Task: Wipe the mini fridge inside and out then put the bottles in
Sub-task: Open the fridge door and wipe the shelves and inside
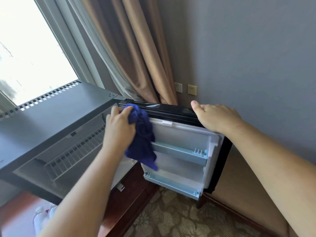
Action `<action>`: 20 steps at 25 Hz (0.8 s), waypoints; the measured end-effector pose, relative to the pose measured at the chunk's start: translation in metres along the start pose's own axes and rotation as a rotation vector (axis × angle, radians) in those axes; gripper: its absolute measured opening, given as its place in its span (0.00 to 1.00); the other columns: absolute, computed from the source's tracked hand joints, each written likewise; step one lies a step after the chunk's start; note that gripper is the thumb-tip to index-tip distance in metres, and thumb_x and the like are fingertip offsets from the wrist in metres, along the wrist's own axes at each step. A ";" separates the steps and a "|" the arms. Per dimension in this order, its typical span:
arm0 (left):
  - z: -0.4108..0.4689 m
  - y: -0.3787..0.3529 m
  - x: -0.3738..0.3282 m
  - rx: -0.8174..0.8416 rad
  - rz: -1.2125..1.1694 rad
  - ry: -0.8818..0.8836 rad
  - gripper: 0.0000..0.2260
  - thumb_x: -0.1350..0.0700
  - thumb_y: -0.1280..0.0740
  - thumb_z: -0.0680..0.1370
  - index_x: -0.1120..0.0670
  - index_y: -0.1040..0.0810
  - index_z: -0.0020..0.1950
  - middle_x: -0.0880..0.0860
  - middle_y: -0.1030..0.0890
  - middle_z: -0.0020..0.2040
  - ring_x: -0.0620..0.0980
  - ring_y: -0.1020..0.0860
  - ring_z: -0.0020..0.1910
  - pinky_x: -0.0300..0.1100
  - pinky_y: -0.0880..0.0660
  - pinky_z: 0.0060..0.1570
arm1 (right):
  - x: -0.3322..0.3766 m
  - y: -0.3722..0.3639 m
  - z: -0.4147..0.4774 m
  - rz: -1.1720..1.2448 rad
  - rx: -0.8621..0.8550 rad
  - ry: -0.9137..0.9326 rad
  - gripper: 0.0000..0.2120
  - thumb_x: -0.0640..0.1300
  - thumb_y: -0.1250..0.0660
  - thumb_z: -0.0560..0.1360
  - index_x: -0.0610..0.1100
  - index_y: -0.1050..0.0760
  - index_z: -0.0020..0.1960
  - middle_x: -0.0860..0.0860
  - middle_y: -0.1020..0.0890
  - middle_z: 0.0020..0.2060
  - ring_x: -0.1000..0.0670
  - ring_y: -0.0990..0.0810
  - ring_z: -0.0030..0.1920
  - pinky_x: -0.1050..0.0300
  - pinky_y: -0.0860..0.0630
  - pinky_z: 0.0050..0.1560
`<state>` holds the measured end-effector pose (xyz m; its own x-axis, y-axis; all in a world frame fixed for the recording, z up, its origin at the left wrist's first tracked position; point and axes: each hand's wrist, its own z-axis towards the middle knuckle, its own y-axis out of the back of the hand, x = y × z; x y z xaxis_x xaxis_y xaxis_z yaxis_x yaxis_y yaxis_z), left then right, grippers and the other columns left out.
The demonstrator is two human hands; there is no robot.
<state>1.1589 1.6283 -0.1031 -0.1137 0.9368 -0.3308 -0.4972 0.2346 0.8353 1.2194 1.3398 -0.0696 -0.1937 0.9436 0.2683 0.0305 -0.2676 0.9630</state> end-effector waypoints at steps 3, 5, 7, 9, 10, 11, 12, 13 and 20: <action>0.019 0.017 0.012 0.180 0.031 -0.014 0.20 0.55 0.32 0.79 0.46 0.23 0.72 0.55 0.27 0.59 0.64 0.25 0.59 0.53 0.26 0.61 | 0.000 -0.002 -0.003 -0.021 -0.017 0.020 0.37 0.69 0.67 0.79 0.58 0.25 0.67 0.45 0.18 0.61 0.38 0.23 0.62 0.45 0.36 0.52; 0.010 0.021 -0.008 0.226 0.002 -0.119 0.19 0.55 0.31 0.78 0.45 0.21 0.68 0.54 0.27 0.56 0.62 0.23 0.56 0.52 0.25 0.58 | 0.001 -0.002 -0.004 0.002 -0.015 0.030 0.40 0.70 0.68 0.78 0.55 0.23 0.64 0.45 0.17 0.58 0.38 0.22 0.59 0.47 0.36 0.51; -0.010 0.017 -0.042 0.229 -0.077 -0.244 0.18 0.57 0.30 0.76 0.47 0.20 0.66 0.54 0.26 0.54 0.60 0.22 0.53 0.49 0.26 0.56 | 0.001 0.001 -0.004 0.060 0.004 0.033 0.42 0.71 0.69 0.78 0.52 0.21 0.61 0.44 0.17 0.58 0.39 0.23 0.58 0.47 0.34 0.52; -0.033 0.009 -0.080 0.229 -0.149 -0.344 0.18 0.58 0.31 0.75 0.50 0.20 0.65 0.54 0.27 0.53 0.61 0.23 0.52 0.49 0.27 0.56 | 0.001 0.007 -0.004 0.190 0.039 0.018 0.43 0.71 0.67 0.78 0.52 0.19 0.61 0.45 0.18 0.62 0.40 0.24 0.63 0.45 0.32 0.60; -0.044 0.005 -0.100 0.233 -0.171 -0.380 0.18 0.58 0.31 0.75 0.50 0.21 0.65 0.55 0.28 0.53 0.62 0.23 0.51 0.51 0.26 0.56 | 0.000 0.011 -0.005 0.294 0.064 0.005 0.42 0.72 0.65 0.78 0.53 0.19 0.62 0.46 0.19 0.64 0.42 0.24 0.66 0.46 0.32 0.65; -0.054 0.001 -0.119 0.244 -0.188 -0.409 0.18 0.57 0.32 0.76 0.50 0.22 0.66 0.54 0.28 0.53 0.62 0.24 0.50 0.53 0.25 0.55 | -0.002 0.017 -0.005 0.419 0.095 -0.006 0.41 0.72 0.64 0.79 0.54 0.18 0.62 0.47 0.18 0.63 0.44 0.24 0.67 0.48 0.33 0.68; -0.063 -0.003 -0.136 0.260 -0.204 -0.434 0.19 0.56 0.32 0.76 0.50 0.22 0.67 0.54 0.29 0.54 0.62 0.24 0.50 0.54 0.25 0.55 | -0.004 0.023 -0.005 0.552 0.128 -0.010 0.40 0.72 0.63 0.79 0.53 0.18 0.62 0.47 0.18 0.62 0.46 0.23 0.66 0.52 0.34 0.68; -0.072 -0.005 -0.151 0.279 -0.216 -0.454 0.19 0.55 0.33 0.77 0.49 0.23 0.68 0.53 0.29 0.54 0.61 0.24 0.51 0.55 0.24 0.54 | -0.008 0.028 -0.006 0.669 0.157 -0.008 0.40 0.71 0.62 0.80 0.52 0.18 0.62 0.47 0.17 0.61 0.48 0.22 0.64 0.55 0.33 0.66; -0.078 -0.002 -0.167 0.372 -0.202 -0.444 0.26 0.53 0.34 0.79 0.39 0.30 0.77 0.49 0.30 0.57 0.56 0.26 0.57 0.54 0.24 0.57 | -0.019 0.024 -0.019 0.532 0.146 0.086 0.37 0.71 0.63 0.79 0.58 0.21 0.65 0.51 0.20 0.67 0.48 0.27 0.71 0.47 0.38 0.75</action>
<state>1.1120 1.4508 -0.0839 0.3605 0.8641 -0.3513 -0.1286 0.4191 0.8988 1.2051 1.3120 -0.0517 -0.1933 0.6652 0.7212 0.2805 -0.6669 0.6903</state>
